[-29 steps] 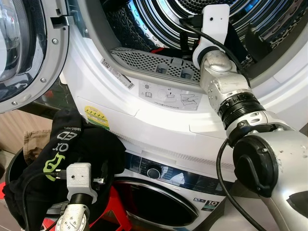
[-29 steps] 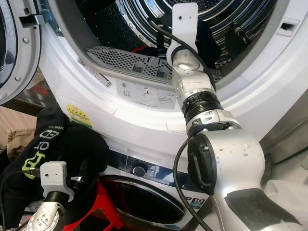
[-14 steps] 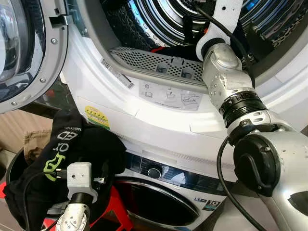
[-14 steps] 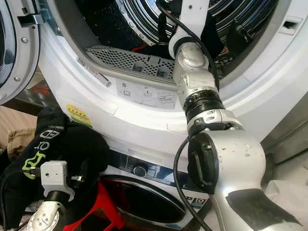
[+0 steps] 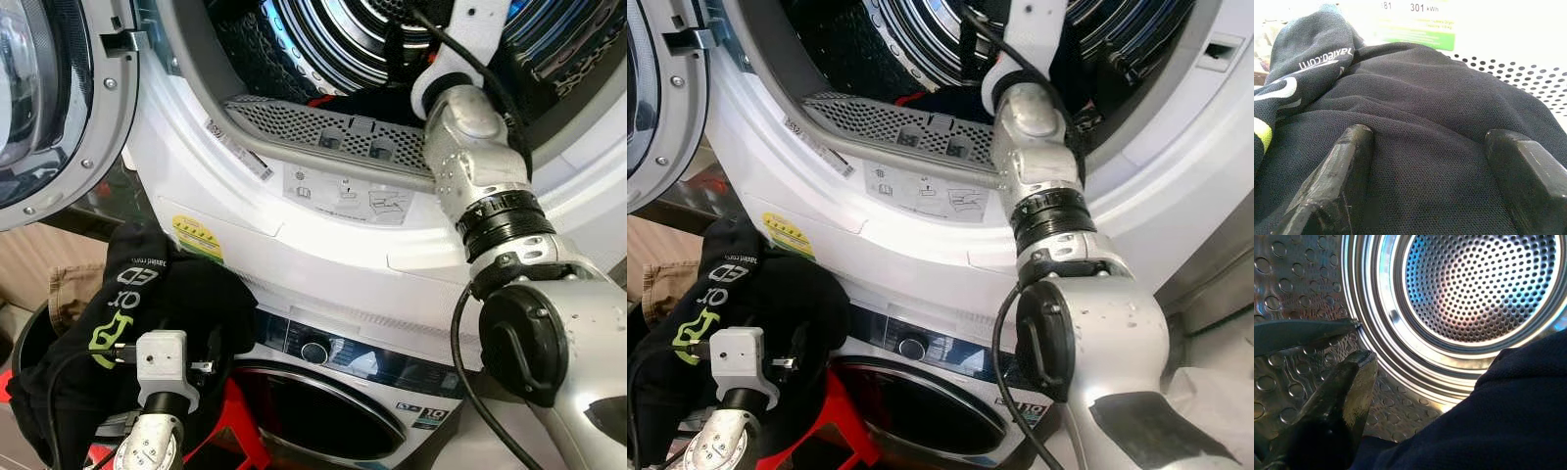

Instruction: Clothes washing

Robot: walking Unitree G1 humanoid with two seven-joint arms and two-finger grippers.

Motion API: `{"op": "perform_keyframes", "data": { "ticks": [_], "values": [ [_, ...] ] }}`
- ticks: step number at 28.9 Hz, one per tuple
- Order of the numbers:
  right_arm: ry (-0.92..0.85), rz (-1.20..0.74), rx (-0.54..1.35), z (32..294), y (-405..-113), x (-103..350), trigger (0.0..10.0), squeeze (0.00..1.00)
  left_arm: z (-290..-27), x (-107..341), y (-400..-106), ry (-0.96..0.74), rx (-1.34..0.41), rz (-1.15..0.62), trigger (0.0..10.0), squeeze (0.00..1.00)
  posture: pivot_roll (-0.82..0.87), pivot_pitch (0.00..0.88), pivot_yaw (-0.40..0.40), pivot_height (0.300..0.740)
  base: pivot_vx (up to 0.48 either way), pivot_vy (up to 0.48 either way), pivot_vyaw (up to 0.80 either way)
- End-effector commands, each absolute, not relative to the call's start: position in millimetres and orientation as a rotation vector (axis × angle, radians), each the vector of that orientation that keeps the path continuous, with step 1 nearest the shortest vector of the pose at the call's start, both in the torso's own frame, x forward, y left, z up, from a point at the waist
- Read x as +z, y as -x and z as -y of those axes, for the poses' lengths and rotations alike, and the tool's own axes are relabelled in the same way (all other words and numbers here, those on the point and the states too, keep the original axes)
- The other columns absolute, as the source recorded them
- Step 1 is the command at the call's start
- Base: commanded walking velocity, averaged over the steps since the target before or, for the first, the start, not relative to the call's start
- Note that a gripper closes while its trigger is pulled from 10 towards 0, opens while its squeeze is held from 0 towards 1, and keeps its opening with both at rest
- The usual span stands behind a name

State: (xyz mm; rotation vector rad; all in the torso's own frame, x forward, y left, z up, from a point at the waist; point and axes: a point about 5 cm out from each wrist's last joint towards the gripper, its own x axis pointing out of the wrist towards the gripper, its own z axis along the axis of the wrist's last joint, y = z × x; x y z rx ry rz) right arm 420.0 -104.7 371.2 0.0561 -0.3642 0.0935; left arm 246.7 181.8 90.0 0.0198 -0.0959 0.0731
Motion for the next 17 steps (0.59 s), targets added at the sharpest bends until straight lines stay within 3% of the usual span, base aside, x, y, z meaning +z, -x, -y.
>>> {"op": "perform_keyframes", "data": {
  "ticks": [1, 17],
  "values": [
    [-0.067, 0.374, 0.097, 108, -417, 371, 10.0, 0.0, -174, 91, -251, -0.003, 0.032, 0.095, 10.0, 0.0, -0.02, 0.078, -0.023, 0.74, 0.0, 0.0, 0.0],
    [-0.069, 0.326, 0.113, 123, -390, 342, 10.0, 0.0, -174, 91, -252, -0.003, 0.025, 0.093, 10.0, 0.0, -0.04, 0.089, -0.021, 0.74, 0.0, 0.0, 0.0]
  ]
}}
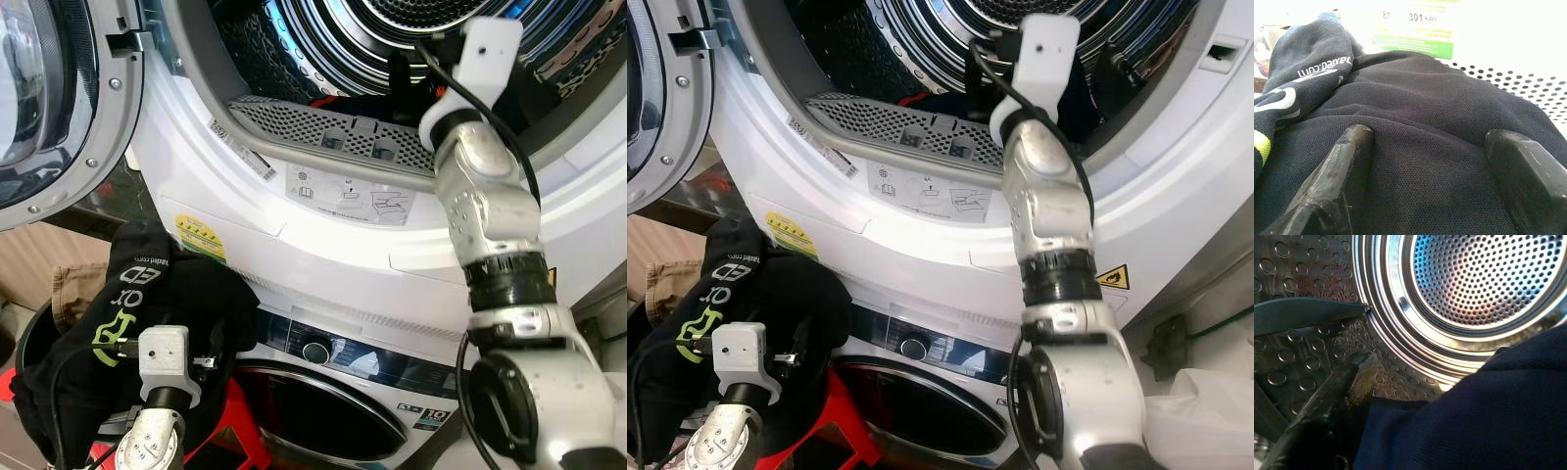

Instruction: Clothes washing

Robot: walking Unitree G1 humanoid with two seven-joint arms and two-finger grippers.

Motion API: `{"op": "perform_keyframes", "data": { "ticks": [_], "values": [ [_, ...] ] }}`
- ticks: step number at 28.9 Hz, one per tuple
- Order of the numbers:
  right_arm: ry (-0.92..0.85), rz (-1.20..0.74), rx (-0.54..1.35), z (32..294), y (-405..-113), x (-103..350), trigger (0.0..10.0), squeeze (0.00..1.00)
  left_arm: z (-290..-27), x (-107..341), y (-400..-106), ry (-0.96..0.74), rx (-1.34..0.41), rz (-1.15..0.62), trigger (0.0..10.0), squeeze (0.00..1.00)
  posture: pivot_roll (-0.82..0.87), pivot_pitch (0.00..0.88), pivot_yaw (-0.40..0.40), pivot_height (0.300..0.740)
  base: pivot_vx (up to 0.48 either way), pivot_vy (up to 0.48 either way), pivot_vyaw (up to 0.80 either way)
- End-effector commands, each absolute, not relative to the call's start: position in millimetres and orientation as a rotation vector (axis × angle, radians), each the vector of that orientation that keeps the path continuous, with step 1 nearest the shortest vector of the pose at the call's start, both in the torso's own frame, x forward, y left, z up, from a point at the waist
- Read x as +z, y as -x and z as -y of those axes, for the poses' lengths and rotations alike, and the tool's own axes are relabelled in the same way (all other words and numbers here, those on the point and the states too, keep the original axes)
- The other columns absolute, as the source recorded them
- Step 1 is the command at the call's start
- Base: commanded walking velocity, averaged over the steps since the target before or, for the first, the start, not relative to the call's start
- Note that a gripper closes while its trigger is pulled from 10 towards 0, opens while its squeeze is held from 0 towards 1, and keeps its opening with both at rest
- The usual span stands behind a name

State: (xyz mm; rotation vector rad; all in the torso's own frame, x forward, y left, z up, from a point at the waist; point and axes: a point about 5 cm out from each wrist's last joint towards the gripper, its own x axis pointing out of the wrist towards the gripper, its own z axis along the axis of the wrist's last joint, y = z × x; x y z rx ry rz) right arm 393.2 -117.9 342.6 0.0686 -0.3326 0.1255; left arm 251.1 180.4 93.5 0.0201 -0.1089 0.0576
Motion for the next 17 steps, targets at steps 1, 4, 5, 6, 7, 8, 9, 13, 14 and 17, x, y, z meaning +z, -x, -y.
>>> {"op": "perform_keyframes", "data": {
  "ticks": [1, 4, 5, 6, 7, 8, 9, 13, 14, 17],
  "values": [
    [-0.065, 0.301, 0.103, 126, -388, 335, 10.0, 0.0, -174, 91, -252, -0.004, 0.025, 0.092, 10.0, 0.0, -0.04, 0.091, -0.021, 0.74, 0.0, 0.0, 0.0],
    [-0.054, 0.26, 0.088, 130, -385, 323, 10.0, 0.0, -174, 91, -252, -0.003, 0.026, 0.09, 10.0, 0.0, -0.04, 0.092, -0.02, 0.74, 0.0, 0.0, 0.0],
    [-0.049, 0.247, 0.084, 132, -383, 319, 10.0, 0.0, -174, 91, -252, -0.003, 0.026, 0.091, 10.0, 0.0, -0.04, 0.093, -0.021, 0.74, 0.0, 0.0, 0.0],
    [-0.046, 0.236, 0.077, 135, -382, 316, 10.0, 0.0, -174, 91, -252, -0.003, 0.025, 0.09, 10.0, 0.0, -0.04, 0.095, -0.021, 0.74, 0.0, 0.0, 0.0],
    [-0.046, 0.236, 0.077, 135, -382, 316, 10.0, 0.0, -174, 91, -252, -0.003, 0.025, 0.09, 10.0, 0.0, -0.04, 0.095, -0.021, 0.74, 0.0, 0.0, 0.0],
    [-0.044, 0.229, 0.068, 137, -379, 314, 10.0, 0.0, -174, 91, -252, -0.003, 0.025, 0.09, 10.0, 0.0, -0.04, 0.096, -0.022, 0.74, 0.0, 0.0, 0.0],
    [-0.043, 0.229, 0.065, 139, -378, 314, 10.0, 0.0, -174, 91, -252, -0.003, 0.025, 0.09, 10.0, 0.0, -0.04, 0.096, -0.022, 0.74, 0.0, 0.0, 0.0],
    [-0.038, 0.225, 0.066, 140, -368, 309, 10.0, 0.0, -174, 91, -252, -0.003, 0.023, 0.089, 10.0, 0.0, -0.04, 0.097, -0.022, 0.74, 0.0, 0.0, 0.0],
    [-0.038, 0.229, 0.074, 139, -365, 309, 10.0, 0.0, -174, 91, -252, -0.003, 0.023, 0.089, 10.0, 0.0, -0.05, 0.097, -0.021, 0.74, 0.0, 0.0, 0.0],
    [-0.025, 0.224, 0.105, 136, -358, 307, 10.0, 0.0, -174, 91, -253, -0.001, 0.022, 0.09, 10.0, 0.0, -0.05, 0.099, -0.021, 0.74, 0.0, 0.0, 0.0]
  ]
}}
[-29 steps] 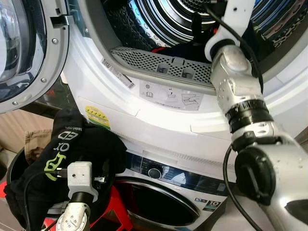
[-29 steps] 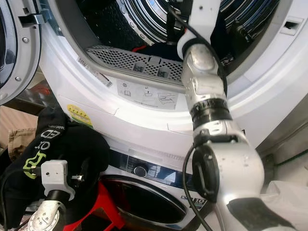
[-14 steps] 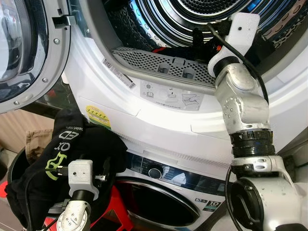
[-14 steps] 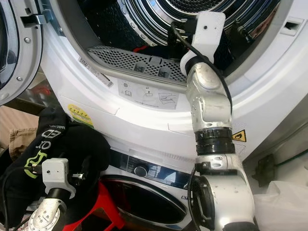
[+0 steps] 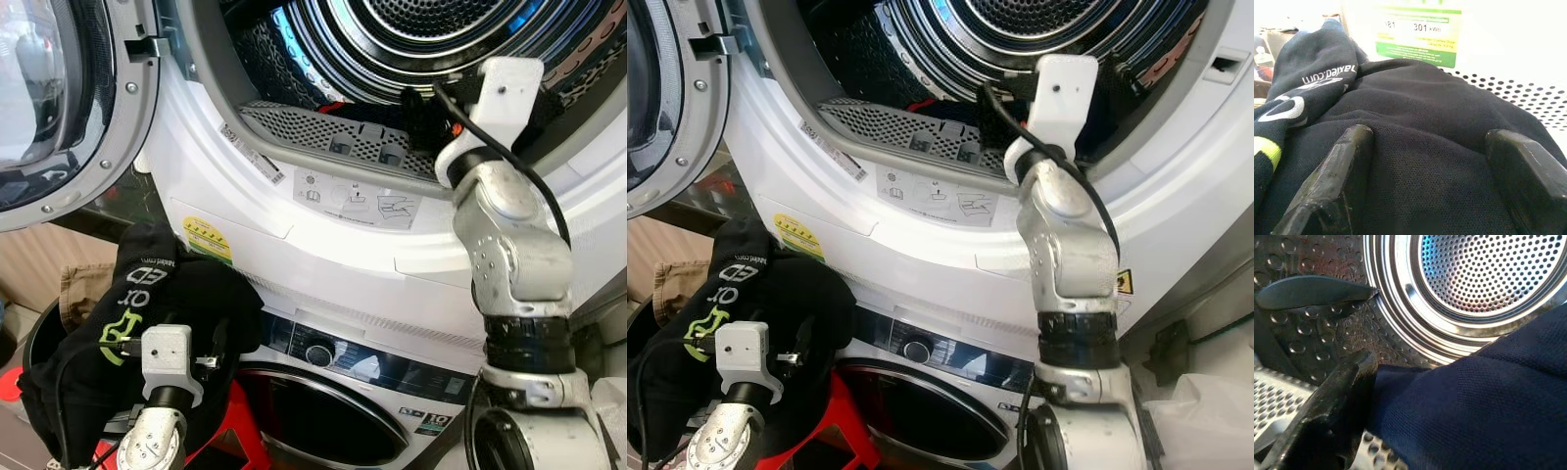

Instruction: Clothes washing

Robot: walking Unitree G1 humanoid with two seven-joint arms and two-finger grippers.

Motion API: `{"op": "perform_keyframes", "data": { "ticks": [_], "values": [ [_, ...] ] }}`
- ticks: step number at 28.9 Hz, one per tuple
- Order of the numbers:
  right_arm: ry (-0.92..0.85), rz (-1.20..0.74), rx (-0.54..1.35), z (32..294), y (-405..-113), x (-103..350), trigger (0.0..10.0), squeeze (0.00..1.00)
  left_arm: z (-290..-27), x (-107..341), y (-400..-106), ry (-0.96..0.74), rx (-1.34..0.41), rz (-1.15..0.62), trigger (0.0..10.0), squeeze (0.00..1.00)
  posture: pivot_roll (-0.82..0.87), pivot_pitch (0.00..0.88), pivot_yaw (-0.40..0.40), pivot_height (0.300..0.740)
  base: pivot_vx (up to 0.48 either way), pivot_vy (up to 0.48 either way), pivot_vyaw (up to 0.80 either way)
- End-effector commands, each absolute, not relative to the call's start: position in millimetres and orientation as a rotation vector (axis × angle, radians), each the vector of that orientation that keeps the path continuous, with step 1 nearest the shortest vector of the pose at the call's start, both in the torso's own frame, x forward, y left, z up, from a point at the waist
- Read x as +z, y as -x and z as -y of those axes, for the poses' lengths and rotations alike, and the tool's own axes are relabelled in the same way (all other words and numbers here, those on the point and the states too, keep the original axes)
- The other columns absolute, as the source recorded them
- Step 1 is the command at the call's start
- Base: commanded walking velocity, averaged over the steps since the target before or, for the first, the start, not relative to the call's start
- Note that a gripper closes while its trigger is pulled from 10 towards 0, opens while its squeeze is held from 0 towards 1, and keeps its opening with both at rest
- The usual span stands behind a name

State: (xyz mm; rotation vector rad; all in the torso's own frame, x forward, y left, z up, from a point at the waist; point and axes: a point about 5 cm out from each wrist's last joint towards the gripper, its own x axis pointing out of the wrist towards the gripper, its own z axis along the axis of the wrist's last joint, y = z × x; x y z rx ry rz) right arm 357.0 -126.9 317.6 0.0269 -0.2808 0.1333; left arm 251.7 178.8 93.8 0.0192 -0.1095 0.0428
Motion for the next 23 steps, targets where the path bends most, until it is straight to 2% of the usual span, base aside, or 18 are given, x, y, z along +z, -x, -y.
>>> {"op": "perform_keyframes", "data": {
  "ticks": [1, 13, 23],
  "values": [
    [-0.019, 0.22, 0.115, 135, -356, 305, 10.0, 0.0, -174, 91, -253, 0.0, 0.021, 0.09, 10.0, 0.0, -0.05, 0.099, -0.021, 0.74, 0.0, 0.0, 0.0],
    [0.015, 0.2, 0.197, 131, -340, 298, 10.0, 0.0, -171, 90, -253, 0.005, 0.016, 0.088, 10.0, 0.0, -0.06, 0.102, -0.025, 0.74, 0.0, 0.0, 0.0],
    [0.05, 0.152, 0.161, 155, -325, 279, 10.0, 0.0, -171, 90, -254, 0.009, 0.019, 0.093, 10.0, 0.0, -0.06, 0.08, -0.03, 0.74, 0.0, 0.0, 0.0]
  ]
}}
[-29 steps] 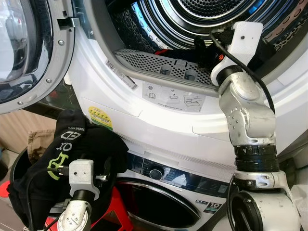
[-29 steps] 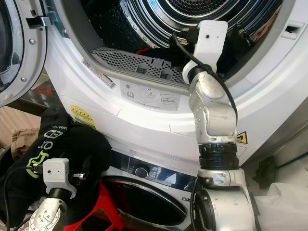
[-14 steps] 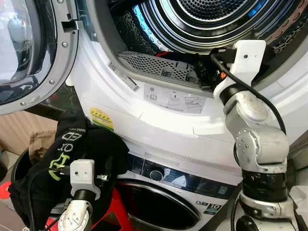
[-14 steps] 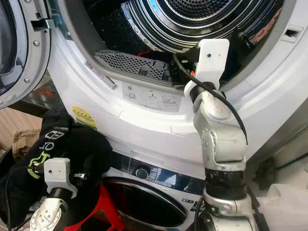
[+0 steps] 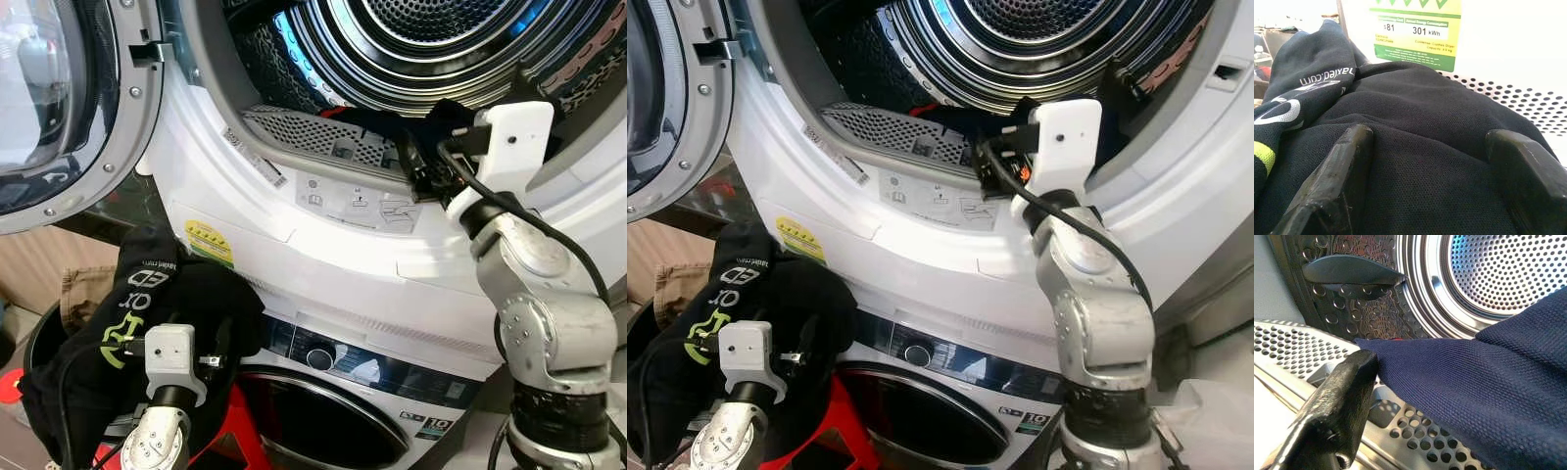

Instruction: Clothes washing

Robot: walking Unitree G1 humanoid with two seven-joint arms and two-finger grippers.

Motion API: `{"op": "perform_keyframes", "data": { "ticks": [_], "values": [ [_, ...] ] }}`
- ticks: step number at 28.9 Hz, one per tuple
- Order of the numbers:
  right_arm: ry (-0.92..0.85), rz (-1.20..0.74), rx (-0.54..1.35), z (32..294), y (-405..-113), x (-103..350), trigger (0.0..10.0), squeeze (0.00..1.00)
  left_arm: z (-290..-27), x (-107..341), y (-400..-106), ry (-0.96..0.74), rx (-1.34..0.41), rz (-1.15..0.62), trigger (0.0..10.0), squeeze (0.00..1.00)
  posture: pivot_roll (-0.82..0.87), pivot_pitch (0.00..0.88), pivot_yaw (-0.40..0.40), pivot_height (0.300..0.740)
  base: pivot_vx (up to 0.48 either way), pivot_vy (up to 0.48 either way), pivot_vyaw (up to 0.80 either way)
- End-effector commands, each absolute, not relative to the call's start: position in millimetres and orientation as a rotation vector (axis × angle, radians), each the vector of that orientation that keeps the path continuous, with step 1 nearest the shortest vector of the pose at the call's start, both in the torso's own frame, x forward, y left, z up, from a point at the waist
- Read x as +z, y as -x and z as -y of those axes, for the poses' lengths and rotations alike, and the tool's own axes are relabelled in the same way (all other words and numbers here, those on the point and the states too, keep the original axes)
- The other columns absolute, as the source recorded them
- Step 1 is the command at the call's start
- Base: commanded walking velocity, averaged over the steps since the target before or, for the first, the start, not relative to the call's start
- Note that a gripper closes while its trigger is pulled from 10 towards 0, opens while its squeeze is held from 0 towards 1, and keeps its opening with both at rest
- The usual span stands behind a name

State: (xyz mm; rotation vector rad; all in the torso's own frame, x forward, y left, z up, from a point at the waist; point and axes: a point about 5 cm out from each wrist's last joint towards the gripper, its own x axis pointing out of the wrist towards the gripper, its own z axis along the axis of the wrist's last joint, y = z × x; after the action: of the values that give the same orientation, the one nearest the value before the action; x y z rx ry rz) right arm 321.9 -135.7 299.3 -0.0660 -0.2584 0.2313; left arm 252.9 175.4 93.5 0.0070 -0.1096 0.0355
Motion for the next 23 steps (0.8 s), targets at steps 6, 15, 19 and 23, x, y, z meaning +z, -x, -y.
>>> {"op": "perform_keyframes", "data": {
  "ticks": [6, 15, 19, 23],
  "values": [
    [0.056, 0.161, 0.144, 160, -321, 278, 10.0, 0.0, -171, 90, -254, 0.009, 0.017, 0.093, 10.0, 0.0, -0.06, 0.079, -0.029, 0.74, 0.0, 0.0, 0.0],
    [0.005, 0.356, 0.299, 153, -296, 298, 10.0, 0.0, -171, 91, -255, 0.009, 0.012, 0.093, 10.0, 0.0, -0.06, 0.091, -0.022, 0.74, 0.0, 0.0, 0.0],
    [-0.004, 0.44, 0.37, 145, -291, 311, 10.0, 0.0, -171, 90, -256, 0.009, 0.009, 0.092, 10.0, 0.0, -0.07, 0.094, -0.023, 0.74, 0.0, 0.0, 0.0],
    [-0.064, 0.59, 0.522, 102, -299, 344, 10.0, 0.0, -170, 91, -257, 0.013, 0.013, 0.095, 10.0, 0.0, -0.06, 0.091, -0.026, 0.74, 0.0, 0.0, 0.0]
  ]
}}
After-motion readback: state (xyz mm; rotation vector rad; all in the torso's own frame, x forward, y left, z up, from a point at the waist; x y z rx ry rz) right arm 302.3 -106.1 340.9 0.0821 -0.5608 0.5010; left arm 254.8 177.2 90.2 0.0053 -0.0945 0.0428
